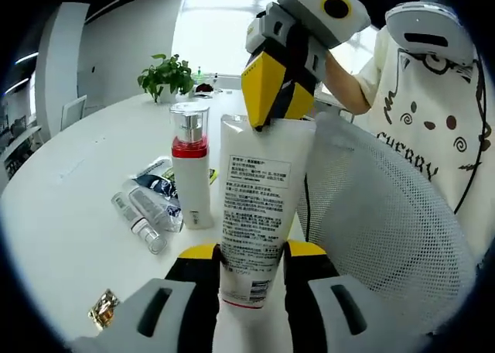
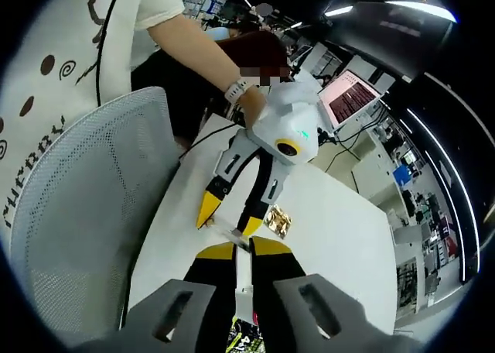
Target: Arrange the skincare products in the storage area until every visible bottle or jar stands upright without overlapping.
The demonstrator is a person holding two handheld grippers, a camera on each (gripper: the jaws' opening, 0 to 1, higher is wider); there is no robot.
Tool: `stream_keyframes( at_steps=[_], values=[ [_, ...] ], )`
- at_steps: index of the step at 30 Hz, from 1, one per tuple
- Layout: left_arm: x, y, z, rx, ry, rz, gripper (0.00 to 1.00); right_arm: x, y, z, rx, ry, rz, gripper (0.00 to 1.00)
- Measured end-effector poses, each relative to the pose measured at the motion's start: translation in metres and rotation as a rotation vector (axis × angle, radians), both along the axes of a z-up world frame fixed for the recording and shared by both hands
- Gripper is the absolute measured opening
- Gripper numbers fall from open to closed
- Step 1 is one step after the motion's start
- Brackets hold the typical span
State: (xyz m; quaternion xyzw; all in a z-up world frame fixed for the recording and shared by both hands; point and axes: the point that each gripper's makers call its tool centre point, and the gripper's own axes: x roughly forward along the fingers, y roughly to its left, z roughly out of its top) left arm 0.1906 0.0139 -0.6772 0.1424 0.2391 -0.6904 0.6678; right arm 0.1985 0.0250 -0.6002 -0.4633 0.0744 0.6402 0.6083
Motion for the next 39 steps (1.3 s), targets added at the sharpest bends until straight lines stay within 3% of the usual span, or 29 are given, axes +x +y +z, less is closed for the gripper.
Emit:
stream_keyframes(
  at_steps=[4, 7, 12, 17, 22, 26, 30, 32, 34, 36, 39],
  values=[
    [-0.002, 0.002, 0.002, 0.011, -0.009, -0.007, 0.26, 0.001, 0.009, 0.004, -0.004, 0.032, 0.046, 0.07],
    [0.000, 0.009, 0.001, 0.031, -0.024, -0.038, 0.26, -0.006, 0.015, 0.004, -0.060, 0.070, 0.123, 0.07],
    [0.004, 0.012, 0.001, 0.043, -0.030, -0.048, 0.26, -0.002, 0.028, 0.006, -0.138, 0.056, 0.208, 0.06],
    [0.006, 0.017, -0.001, 0.044, -0.032, -0.052, 0.25, -0.008, 0.033, 0.005, -0.237, 0.094, 0.301, 0.06],
    [0.008, 0.020, -0.003, 0.039, -0.026, -0.038, 0.26, -0.002, 0.038, 0.004, -0.299, 0.143, 0.292, 0.05],
    [0.010, 0.025, -0.003, 0.035, -0.017, -0.014, 0.26, 0.000, 0.043, 0.004, -0.271, 0.234, 0.224, 0.05],
    [0.018, 0.036, -0.006, 0.050, -0.019, 0.040, 0.23, -0.004, 0.047, 0.003, -0.262, 0.272, 0.185, 0.03],
    [0.017, 0.039, -0.005, 0.045, -0.007, 0.061, 0.17, 0.001, 0.050, 0.001, -0.252, 0.257, 0.148, 0.02],
    [0.022, 0.040, -0.008, 0.024, -0.026, 0.104, 0.18, 0.006, 0.052, 0.001, -0.228, 0.282, 0.088, 0.02],
    [0.014, 0.031, -0.007, 0.018, -0.014, 0.108, 0.18, 0.000, 0.053, 0.001, -0.210, 0.298, 0.141, 0.02],
    [0.016, 0.030, -0.006, 0.000, -0.028, 0.139, 0.21, 0.001, 0.046, 0.001, -0.208, 0.323, 0.122, 0.02]
  ],
)
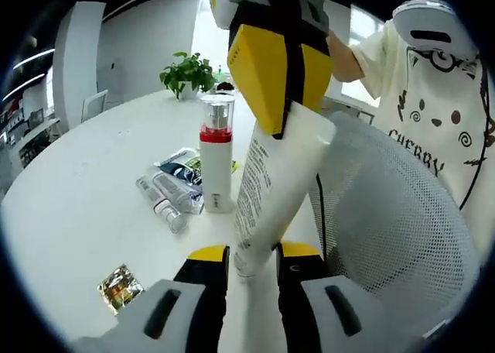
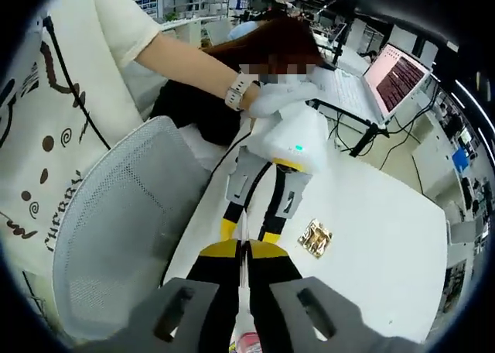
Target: Arrange the skincare products in the storage area until every visible bottle or jar stands upright without overlapping.
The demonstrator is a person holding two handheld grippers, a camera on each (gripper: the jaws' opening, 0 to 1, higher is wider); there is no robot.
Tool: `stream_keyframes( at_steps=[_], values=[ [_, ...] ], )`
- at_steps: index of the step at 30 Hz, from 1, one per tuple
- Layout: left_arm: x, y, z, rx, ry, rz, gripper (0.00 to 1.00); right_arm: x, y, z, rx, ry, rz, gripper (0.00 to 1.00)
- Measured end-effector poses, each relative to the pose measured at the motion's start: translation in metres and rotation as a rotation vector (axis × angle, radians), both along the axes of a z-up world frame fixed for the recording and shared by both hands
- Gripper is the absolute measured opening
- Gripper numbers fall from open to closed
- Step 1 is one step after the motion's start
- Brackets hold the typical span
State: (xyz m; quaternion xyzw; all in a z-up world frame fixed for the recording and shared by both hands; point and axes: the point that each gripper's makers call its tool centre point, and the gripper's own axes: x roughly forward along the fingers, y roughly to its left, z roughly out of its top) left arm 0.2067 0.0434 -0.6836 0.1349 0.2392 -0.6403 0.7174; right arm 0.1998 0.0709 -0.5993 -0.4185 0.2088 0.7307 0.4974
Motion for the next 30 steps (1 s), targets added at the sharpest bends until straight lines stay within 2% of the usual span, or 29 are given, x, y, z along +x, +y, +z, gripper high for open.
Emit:
stream_keyframes(
  at_steps=[3, 5, 11, 15, 22, 24, 30],
  values=[
    [0.003, -0.005, 0.000, -0.019, -0.010, 0.057, 0.20, 0.008, -0.003, 0.000, 0.009, -0.010, -0.054, 0.02],
    [0.003, -0.008, -0.001, -0.022, -0.023, 0.070, 0.22, 0.007, -0.003, 0.000, 0.013, 0.014, -0.065, 0.02],
    [0.012, -0.016, -0.002, -0.049, -0.072, 0.156, 0.23, 0.012, -0.002, 0.000, 0.027, 0.027, -0.131, 0.03],
    [0.017, -0.016, 0.000, -0.065, -0.133, 0.205, 0.24, 0.016, -0.003, 0.000, 0.016, -0.007, -0.148, 0.03],
    [0.014, -0.009, 0.000, -0.075, -0.118, 0.205, 0.18, 0.017, -0.004, -0.002, -0.007, -0.010, -0.149, 0.03],
    [0.012, -0.010, 0.004, -0.084, -0.140, 0.182, 0.15, 0.017, -0.004, -0.003, -0.016, -0.017, -0.143, 0.03],
    [0.015, -0.015, 0.001, -0.068, -0.150, 0.164, 0.14, 0.019, -0.009, -0.009, -0.065, -0.028, -0.136, 0.05]
  ],
)
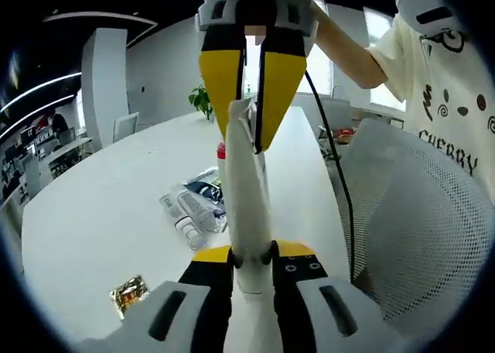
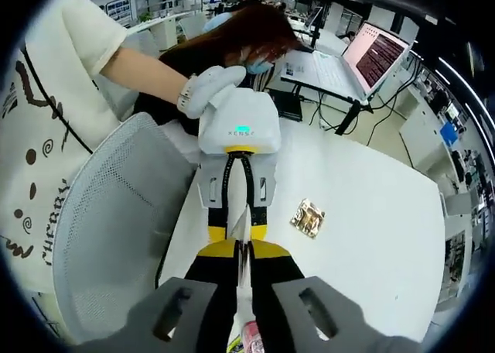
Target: Arrange the skincare products in the storage area until every visible bottle or jar stands upright without overlapping.
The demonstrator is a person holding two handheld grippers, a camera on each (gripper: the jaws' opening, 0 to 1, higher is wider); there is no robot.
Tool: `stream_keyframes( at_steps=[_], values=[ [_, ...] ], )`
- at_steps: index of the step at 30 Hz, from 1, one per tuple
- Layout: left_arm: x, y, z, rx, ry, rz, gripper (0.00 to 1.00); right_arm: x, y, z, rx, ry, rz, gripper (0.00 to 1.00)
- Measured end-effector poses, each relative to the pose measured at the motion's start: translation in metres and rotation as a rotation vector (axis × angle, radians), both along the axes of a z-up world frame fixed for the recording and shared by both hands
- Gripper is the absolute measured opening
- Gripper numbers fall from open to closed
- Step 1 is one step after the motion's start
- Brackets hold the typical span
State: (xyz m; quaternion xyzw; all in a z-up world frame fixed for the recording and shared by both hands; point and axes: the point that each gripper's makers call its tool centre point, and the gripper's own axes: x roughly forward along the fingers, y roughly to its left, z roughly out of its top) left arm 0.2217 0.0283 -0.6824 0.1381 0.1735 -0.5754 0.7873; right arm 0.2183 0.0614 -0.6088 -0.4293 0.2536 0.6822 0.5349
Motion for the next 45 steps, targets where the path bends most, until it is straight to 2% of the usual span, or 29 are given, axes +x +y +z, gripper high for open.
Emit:
stream_keyframes(
  at_steps=[5, 8, 18, 25, 45],
  values=[
    [0.006, -0.009, 0.000, -0.005, 0.004, -0.020, 0.15, 0.006, -0.009, -0.003, -0.039, 0.006, -0.022, 0.05],
    [0.013, -0.014, 0.000, -0.002, -0.016, -0.011, 0.15, 0.011, -0.014, -0.003, -0.049, -0.004, -0.045, 0.04],
    [0.029, -0.026, 0.000, -0.004, -0.015, -0.031, 0.15, 0.026, -0.026, -0.003, -0.073, -0.015, -0.086, 0.04],
    [0.036, -0.032, 0.000, -0.005, -0.008, -0.053, 0.15, 0.035, -0.034, -0.003, -0.076, -0.002, -0.112, 0.04],
    [0.042, -0.049, 0.002, 0.004, -0.014, -0.094, 0.15, 0.047, -0.048, -0.006, -0.087, 0.006, -0.152, 0.05]
  ],
)
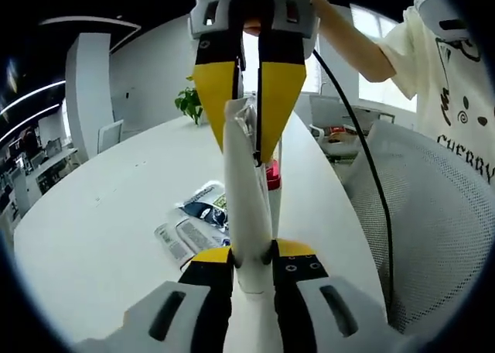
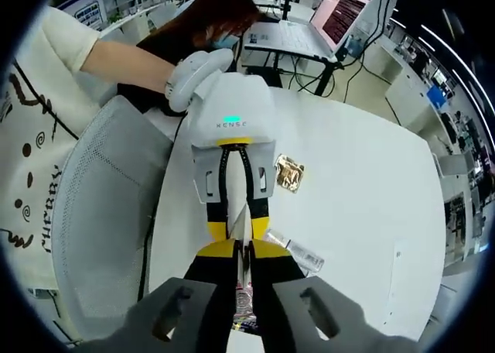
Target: Arrange the skincare products in the storage area until every visible bottle or jar stands upright without overlapping.
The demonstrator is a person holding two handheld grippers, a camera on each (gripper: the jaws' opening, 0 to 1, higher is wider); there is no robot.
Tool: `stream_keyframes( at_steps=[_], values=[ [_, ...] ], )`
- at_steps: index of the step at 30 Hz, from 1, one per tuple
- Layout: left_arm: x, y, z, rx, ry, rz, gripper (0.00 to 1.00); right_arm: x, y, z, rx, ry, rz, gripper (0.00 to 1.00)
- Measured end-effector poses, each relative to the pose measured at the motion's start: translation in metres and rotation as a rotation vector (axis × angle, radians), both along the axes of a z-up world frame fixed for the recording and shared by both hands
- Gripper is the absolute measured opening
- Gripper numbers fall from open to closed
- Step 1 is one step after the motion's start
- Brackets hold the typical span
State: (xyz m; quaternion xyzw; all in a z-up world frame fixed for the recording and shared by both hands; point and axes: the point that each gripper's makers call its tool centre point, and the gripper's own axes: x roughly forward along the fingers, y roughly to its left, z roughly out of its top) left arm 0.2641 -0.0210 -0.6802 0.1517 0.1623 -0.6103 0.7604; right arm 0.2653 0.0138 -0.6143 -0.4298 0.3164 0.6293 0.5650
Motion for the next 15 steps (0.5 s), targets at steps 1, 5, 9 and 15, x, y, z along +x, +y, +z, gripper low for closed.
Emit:
stream_keyframes(
  at_steps=[1, 5, 9, 15],
  values=[
    [-0.0002, -0.0002, 0.0001, 0.002, 0.002, -0.002, 0.15, -0.0003, -0.0001, -0.0001, 0.002, 0.001, 0.000, 0.05],
    [-0.0015, -0.0009, 0.0000, 0.007, 0.000, -0.008, 0.15, 0.0015, -0.0003, -0.0007, -0.003, -0.002, 0.003, 0.05],
    [0.0009, 0.0016, -0.0007, 0.008, -0.001, -0.012, 0.15, 0.0017, -0.0001, -0.0016, -0.002, -0.003, 0.007, 0.06],
    [-0.0007, 0.0001, -0.0006, 0.013, -0.003, -0.016, 0.16, -0.0016, -0.0021, -0.0061, -0.006, 0.006, 0.008, 0.13]
  ],
)
